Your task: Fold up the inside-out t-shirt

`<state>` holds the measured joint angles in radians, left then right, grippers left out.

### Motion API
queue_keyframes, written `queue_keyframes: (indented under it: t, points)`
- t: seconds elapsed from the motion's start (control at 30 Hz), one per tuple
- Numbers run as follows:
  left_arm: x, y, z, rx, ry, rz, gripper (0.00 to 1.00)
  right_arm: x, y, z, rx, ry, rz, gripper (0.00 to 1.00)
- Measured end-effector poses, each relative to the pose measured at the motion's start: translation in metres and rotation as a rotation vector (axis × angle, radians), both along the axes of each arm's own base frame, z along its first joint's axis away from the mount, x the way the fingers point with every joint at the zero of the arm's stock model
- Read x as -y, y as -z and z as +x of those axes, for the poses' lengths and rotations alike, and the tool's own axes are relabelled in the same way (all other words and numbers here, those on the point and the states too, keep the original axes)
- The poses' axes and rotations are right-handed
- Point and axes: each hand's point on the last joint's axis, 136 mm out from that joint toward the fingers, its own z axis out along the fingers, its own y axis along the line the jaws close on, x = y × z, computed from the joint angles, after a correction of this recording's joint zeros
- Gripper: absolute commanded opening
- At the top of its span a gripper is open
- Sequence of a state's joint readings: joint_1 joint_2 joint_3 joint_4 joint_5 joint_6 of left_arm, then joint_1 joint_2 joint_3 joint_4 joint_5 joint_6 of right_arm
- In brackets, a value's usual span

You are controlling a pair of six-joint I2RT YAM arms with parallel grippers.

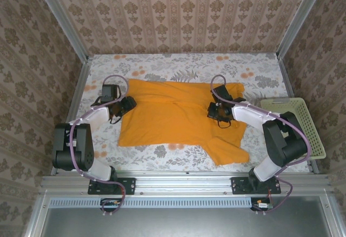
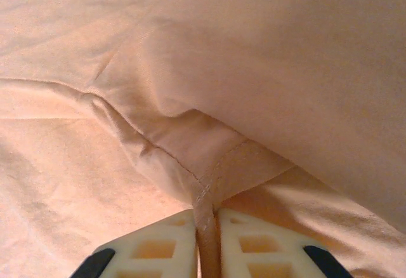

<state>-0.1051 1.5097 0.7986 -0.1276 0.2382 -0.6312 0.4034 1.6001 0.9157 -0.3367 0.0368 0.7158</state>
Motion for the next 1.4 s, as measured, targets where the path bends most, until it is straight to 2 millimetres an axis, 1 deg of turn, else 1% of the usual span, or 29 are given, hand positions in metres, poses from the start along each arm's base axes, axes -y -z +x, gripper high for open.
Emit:
queue_keyframes:
  t: [0.1,0.23,0.3,0.4,0.5,0.57,0.67,0.8,0.93,1.13,1.17,1.2,1.27,1.3,1.4]
  points:
    - [0.000,0.000,0.000,0.000,0.000,0.000,0.50,-0.006,0.000,-0.006,0.003,-0.030,-0.047,0.13]
    - [0.000,0.000,0.000,0.000,0.000,0.000,0.49,-0.019,0.002,-0.021,-0.001,-0.088,-0.118,0.14]
    - [0.000,0.000,0.000,0.000,0.000,0.000,0.49,-0.027,0.002,-0.027,0.003,-0.118,-0.147,0.20]
    - [0.000,0.000,0.000,0.000,0.001,0.000,0.49,-0.036,0.001,-0.034,0.006,-0.154,-0.182,0.24]
    - [0.000,0.000,0.000,0.000,0.001,0.000,0.49,-0.036,0.001,-0.036,0.004,-0.162,-0.201,0.30]
    - [0.000,0.000,0.000,0.000,0.001,0.000,0.49,-0.034,0.001,-0.037,0.003,-0.162,-0.213,0.31]
    - [0.000,0.000,0.000,0.000,0.001,0.000,0.49,-0.028,0.000,-0.036,0.000,-0.160,-0.224,0.32]
    - [0.000,0.000,0.000,-0.001,0.001,0.000,0.49,-0.014,-0.007,-0.027,0.008,-0.111,-0.204,0.31]
    - [0.000,0.000,0.000,0.000,0.003,0.001,0.49,-0.006,-0.007,-0.019,0.011,-0.077,-0.184,0.36]
    - [0.000,0.000,0.000,0.001,0.006,0.004,0.49,-0.015,0.008,-0.014,-0.010,-0.109,-0.166,0.36]
    - [0.000,0.000,0.000,0.001,0.006,0.004,0.49,-0.017,0.010,-0.013,-0.012,-0.118,-0.163,0.36]
    - [0.000,0.000,0.000,0.001,0.006,0.004,0.49,-0.020,0.011,-0.013,-0.015,-0.130,-0.154,0.33]
    - [0.000,0.000,0.000,0.001,0.006,0.004,0.49,-0.024,0.010,-0.012,-0.015,-0.150,-0.143,0.26]
    - [0.000,0.000,0.000,0.001,0.006,0.004,0.49,-0.026,0.009,-0.011,-0.012,-0.161,-0.138,0.25]
    - [0.000,0.000,0.000,0.002,0.006,0.004,0.49,-0.033,0.002,-0.006,0.008,-0.188,-0.134,0.25]
